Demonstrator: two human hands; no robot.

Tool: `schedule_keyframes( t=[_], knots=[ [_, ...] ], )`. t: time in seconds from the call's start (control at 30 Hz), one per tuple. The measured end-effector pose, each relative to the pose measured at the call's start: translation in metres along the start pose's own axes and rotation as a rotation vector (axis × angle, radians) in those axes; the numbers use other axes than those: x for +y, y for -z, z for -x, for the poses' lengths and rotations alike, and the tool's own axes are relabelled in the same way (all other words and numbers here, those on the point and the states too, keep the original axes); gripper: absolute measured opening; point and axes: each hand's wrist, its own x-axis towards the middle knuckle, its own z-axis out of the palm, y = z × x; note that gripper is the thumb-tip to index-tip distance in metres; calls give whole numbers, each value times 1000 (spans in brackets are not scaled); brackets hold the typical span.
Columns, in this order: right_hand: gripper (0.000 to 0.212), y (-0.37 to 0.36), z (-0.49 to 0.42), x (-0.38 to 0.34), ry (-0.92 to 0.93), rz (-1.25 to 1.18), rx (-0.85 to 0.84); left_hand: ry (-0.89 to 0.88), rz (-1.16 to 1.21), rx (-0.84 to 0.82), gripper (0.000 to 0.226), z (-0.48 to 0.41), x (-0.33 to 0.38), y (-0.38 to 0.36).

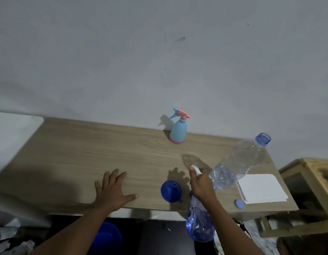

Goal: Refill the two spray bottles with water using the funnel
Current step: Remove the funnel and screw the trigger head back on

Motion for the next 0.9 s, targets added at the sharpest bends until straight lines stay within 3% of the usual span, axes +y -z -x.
schedule_keyframes(
  t=[0.13,0.3,0.6,0.73,0.9],
  knots=[
    [21,2,-17,-29,163,-232,33,-42,-21,84,116,-9,-2,-2],
    [25,4,-52,-89,443,-182,124,-61,-93,159,106,-17,1,-3],
    [8,-41,-135,-149,498,-94,31,-40,-82,229,97,-20,0,-8],
    [22,-62,-166,-166,500,41,-71,-44,-44,244,97,-22,0,-7],
    [31,-78,-185,-178,512,100,-65,-66,-35,263,100,-23,-1,-7]
  ],
)
